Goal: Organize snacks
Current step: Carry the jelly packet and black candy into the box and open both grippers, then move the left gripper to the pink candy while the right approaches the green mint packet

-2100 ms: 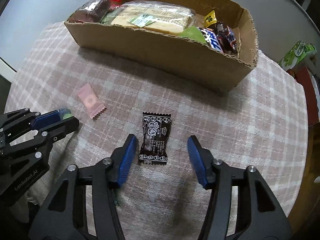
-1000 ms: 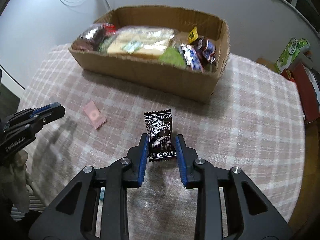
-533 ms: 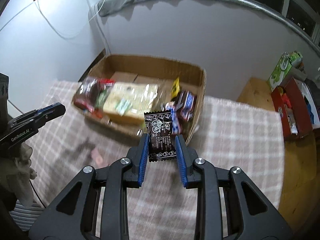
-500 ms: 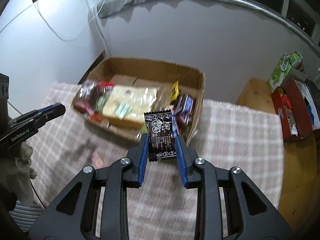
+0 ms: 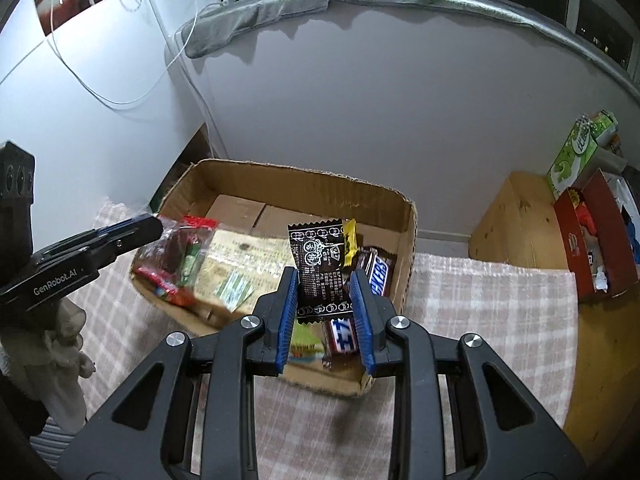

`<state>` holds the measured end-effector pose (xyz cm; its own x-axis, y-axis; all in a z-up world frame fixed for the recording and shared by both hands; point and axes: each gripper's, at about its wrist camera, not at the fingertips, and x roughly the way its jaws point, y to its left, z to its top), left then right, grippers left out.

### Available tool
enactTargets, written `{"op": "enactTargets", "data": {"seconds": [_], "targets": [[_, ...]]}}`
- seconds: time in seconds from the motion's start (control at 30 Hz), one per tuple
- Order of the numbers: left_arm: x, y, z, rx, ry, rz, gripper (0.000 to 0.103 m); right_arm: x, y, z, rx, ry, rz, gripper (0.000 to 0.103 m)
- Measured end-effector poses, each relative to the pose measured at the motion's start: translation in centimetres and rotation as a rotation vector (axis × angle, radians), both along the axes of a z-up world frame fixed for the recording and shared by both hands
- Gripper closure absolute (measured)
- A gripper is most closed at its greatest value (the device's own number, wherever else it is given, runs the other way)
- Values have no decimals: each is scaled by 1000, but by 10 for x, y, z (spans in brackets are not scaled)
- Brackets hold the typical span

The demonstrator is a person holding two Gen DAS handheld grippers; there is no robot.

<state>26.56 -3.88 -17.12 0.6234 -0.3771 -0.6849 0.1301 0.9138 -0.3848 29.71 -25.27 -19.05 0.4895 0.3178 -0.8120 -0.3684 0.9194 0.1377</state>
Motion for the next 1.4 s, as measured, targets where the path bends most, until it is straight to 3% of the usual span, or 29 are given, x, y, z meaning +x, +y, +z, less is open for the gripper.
{"op": "enactTargets", "data": {"seconds": [0.27,0.67,0.73,0.8,1.4], "targets": [[19,-10,-7,23,20,-14,88,14,9,-10,-32,13,16,75],[18,-22,-5,134,18,-41,87,12,13,-11,-59,14,28,74],[17,-22,-4,149,16,-43,84,10,14,-10,-70,5,28,66],[15,-21,-3,150,12,-44,84,8,14,-7,-66,-2,26,59],[-22,-2,16,143,-17,-26,84,-46,6,9,-64,-19,19,59]]}}
